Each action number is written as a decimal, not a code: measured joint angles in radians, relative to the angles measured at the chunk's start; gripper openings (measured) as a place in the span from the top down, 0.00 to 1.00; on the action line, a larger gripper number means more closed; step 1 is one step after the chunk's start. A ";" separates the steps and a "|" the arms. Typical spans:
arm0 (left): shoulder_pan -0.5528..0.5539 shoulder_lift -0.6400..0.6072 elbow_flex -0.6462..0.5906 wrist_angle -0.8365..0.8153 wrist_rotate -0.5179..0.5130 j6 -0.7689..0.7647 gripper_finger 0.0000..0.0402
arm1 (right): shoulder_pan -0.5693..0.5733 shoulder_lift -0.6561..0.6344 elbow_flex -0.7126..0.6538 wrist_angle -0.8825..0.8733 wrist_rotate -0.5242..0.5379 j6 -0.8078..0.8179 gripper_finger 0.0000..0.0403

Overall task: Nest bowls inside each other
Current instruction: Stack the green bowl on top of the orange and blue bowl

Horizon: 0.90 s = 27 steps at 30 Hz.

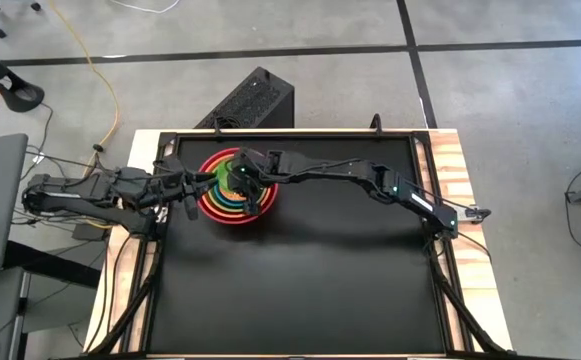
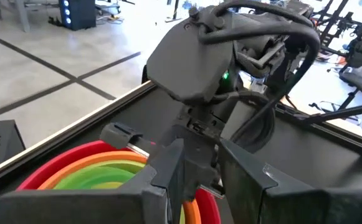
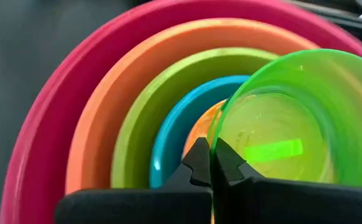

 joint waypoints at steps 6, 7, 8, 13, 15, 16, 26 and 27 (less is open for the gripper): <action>0.000 0.004 0.000 0.000 0.003 0.000 0.78 | 0.019 0.026 0.001 -0.043 0.021 -0.037 1.00; 0.000 0.004 0.000 0.000 0.006 0.000 0.78 | 0.024 0.028 0.001 -0.050 0.036 -0.039 1.00; 0.000 0.004 0.000 0.000 0.007 -0.001 0.78 | 0.027 0.029 0.001 -0.059 0.059 -0.041 1.00; 0.000 0.004 0.000 0.000 0.008 -0.001 0.78 | 0.036 0.030 0.000 -0.060 0.102 -0.039 1.00; 0.000 0.004 0.000 0.000 0.008 0.001 0.78 | 0.036 0.030 0.000 -0.065 0.101 -0.018 1.00; 0.000 0.004 0.000 0.000 0.008 0.001 0.78 | 0.035 0.030 0.000 -0.066 0.101 -0.006 0.99; 0.000 0.003 0.000 -0.014 0.008 0.002 0.78 | 0.032 0.029 0.000 -0.092 0.101 0.027 0.76; 0.000 0.003 0.000 -0.014 0.008 0.002 0.78 | 0.032 0.028 0.000 -0.094 0.101 0.035 0.74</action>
